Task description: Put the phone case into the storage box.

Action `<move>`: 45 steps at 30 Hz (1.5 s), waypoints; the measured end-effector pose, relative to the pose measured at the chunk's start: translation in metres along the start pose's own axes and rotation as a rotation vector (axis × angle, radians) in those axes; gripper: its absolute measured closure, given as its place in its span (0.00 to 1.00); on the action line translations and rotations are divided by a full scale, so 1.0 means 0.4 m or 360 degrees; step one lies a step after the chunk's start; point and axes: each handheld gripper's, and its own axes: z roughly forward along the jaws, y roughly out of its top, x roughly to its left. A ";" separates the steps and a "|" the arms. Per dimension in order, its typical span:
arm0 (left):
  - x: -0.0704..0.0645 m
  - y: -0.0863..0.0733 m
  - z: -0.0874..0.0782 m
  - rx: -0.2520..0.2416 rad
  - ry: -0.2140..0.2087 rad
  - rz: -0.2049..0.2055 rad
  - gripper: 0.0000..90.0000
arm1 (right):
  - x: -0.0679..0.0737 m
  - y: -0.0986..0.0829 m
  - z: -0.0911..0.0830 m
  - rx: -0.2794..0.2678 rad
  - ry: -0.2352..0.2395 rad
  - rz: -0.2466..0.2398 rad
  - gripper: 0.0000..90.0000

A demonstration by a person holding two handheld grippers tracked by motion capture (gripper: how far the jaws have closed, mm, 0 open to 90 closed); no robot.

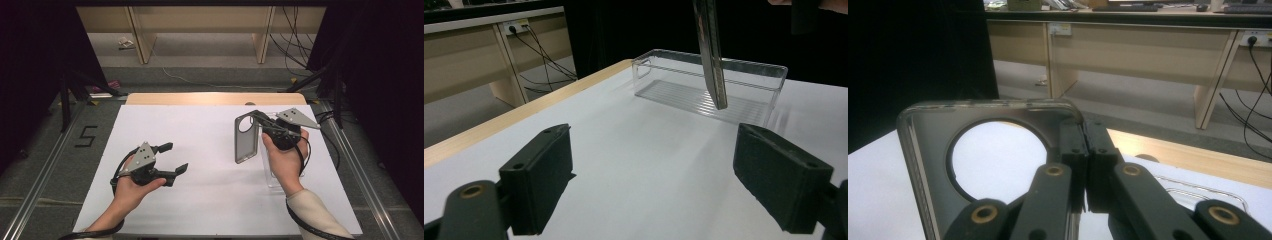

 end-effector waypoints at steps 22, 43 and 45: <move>0.003 -0.002 0.000 0.0006 0.0008 -0.0008 0.18 | -0.048 0.017 -0.017 -0.0037 -0.0071 0.0036 0.99; 0.004 -0.003 0.000 0.0008 0.0007 -0.0010 0.18 | -0.083 0.028 -0.030 -0.0065 -0.0125 0.0065 0.99; 0.004 -0.003 0.000 0.0007 0.0007 -0.0012 0.18 | -0.086 0.029 -0.032 -0.0070 -0.0131 0.0067 0.99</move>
